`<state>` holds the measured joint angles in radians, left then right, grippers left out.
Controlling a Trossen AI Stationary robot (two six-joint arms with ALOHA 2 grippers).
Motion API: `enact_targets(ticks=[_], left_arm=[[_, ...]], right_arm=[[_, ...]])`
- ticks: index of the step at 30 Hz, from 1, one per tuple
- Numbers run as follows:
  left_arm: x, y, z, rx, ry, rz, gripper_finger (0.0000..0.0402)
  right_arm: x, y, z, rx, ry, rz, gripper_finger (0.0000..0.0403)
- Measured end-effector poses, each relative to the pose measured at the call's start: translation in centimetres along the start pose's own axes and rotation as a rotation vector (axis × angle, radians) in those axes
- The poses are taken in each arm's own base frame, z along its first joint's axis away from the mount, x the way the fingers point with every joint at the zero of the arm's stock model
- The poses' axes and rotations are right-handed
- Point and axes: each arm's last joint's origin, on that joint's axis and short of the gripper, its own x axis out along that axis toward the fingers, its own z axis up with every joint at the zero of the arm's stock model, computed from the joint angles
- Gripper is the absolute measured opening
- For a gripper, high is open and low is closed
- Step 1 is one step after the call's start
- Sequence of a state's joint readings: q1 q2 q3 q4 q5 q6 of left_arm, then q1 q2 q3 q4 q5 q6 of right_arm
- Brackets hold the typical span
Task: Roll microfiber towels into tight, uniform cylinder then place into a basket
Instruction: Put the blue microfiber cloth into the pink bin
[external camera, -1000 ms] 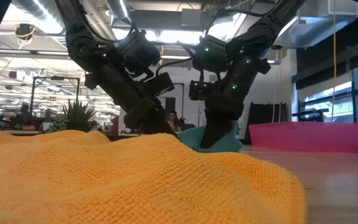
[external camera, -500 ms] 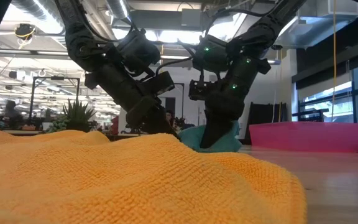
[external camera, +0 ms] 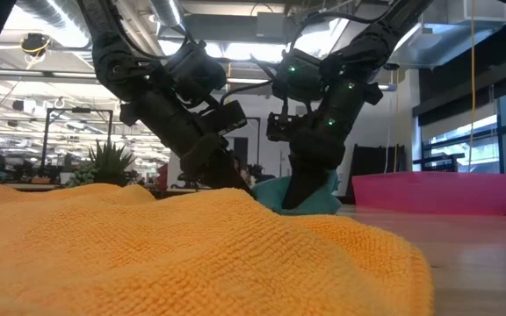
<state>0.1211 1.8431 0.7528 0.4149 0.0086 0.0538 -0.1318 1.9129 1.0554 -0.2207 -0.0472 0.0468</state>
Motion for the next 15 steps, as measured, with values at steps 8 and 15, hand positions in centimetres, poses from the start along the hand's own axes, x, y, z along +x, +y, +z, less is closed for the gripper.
enact_targets(ticks=[8, 15], left_arm=[[0.0, 0.0, -0.05, -0.079, 0.005, 0.0, 0.0122], [-0.01, -0.03, -0.1, -0.097, 0.011, -0.001, 0.0135]], right_arm=[[0.01, 0.0, 0.0, 0.004, -0.001, 0.0, 0.008], [0.01, 0.0, 0.0, 0.005, 0.0, -0.001, 0.008]])
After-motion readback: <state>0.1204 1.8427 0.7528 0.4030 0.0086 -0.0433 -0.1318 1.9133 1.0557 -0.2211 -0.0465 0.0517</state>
